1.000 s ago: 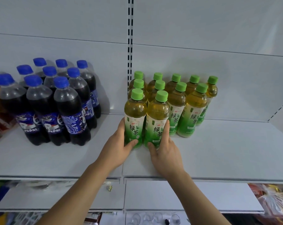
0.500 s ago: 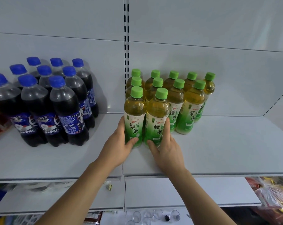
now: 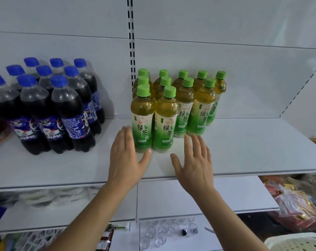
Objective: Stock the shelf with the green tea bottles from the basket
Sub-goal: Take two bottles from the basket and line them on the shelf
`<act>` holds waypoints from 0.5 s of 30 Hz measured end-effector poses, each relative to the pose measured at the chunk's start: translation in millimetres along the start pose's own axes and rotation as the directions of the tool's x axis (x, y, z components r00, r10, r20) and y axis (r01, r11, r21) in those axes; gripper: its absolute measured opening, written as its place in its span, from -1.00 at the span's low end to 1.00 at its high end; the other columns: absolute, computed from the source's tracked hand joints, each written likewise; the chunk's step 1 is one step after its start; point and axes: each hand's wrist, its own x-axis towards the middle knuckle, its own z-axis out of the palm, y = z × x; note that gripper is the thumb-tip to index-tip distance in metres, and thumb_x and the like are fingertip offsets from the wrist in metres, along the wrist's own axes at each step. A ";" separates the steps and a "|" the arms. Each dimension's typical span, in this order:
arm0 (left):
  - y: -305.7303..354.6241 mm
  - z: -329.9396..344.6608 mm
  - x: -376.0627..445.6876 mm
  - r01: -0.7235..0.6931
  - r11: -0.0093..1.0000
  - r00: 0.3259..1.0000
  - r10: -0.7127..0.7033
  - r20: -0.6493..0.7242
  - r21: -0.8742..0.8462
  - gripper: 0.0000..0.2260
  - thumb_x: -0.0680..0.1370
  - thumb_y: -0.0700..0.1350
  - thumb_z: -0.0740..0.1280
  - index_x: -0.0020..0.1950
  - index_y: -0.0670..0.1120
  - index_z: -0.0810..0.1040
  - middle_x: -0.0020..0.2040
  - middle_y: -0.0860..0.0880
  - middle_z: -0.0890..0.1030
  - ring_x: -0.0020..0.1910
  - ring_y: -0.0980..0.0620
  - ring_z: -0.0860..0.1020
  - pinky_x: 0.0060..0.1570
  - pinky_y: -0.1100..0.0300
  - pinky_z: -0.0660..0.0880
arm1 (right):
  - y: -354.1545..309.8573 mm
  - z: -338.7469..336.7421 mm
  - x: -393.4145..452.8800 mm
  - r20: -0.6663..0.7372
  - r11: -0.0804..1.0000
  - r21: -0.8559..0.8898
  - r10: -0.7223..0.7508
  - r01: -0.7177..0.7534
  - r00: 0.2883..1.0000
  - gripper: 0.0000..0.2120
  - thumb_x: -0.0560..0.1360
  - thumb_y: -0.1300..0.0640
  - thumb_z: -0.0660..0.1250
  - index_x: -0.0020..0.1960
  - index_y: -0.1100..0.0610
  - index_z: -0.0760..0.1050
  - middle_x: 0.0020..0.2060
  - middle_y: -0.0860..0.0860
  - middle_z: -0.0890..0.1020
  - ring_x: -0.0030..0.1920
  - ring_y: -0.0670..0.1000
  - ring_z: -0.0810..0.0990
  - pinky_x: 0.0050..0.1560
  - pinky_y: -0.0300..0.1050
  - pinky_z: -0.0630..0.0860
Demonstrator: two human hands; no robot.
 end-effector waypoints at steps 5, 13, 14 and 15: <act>41.1 6.7 -36.7 -0.098 0.986 0.989 0.112 -0.101 0.137 -0.19 0.65 0.25 0.22 0.74 -0.22 0.11 0.74 -0.24 0.15 0.74 -0.25 0.09 0.67 -0.25 0.17 | 26.1 -18.5 -22.4 -0.019 1.000 -0.009 0.016 -0.017 1.000 -0.29 0.72 -0.27 0.11 0.66 0.21 0.33 0.66 0.26 0.33 0.71 0.31 0.21 0.64 0.36 0.23; 145.1 66.0 -89.3 -0.346 0.938 0.938 0.345 0.016 0.015 -0.32 0.70 0.17 0.22 0.72 -0.18 0.20 0.73 -0.20 0.24 0.72 -0.22 0.20 0.61 -0.27 0.31 | 120.2 -66.0 -87.0 -0.040 0.985 -0.075 0.150 -0.153 0.988 -0.33 0.74 -0.26 0.10 0.68 0.15 0.33 0.69 0.23 0.29 0.73 0.27 0.14 0.68 0.35 0.15; 158.7 79.1 -96.9 -0.369 0.929 0.928 0.369 0.054 -0.014 -0.32 0.71 0.18 0.20 0.72 -0.17 0.21 0.73 -0.19 0.24 0.72 -0.20 0.19 0.60 -0.27 0.32 | 136.0 -71.2 -99.8 -0.037 0.978 -0.093 0.185 -0.188 0.982 -0.33 0.74 -0.26 0.09 0.68 0.15 0.33 0.69 0.23 0.29 0.73 0.27 0.14 0.68 0.35 0.15; 171.9 92.6 -104.4 -0.388 0.921 0.916 0.390 0.096 -0.040 -0.32 0.71 0.21 0.18 0.73 -0.15 0.21 0.73 -0.17 0.23 0.73 -0.19 0.19 0.60 -0.25 0.33 | 151.7 -76.1 -112.5 -0.039 0.969 -0.111 0.219 -0.222 0.975 -0.33 0.74 -0.26 0.09 0.67 0.15 0.33 0.69 0.24 0.29 0.73 0.28 0.15 0.67 0.37 0.16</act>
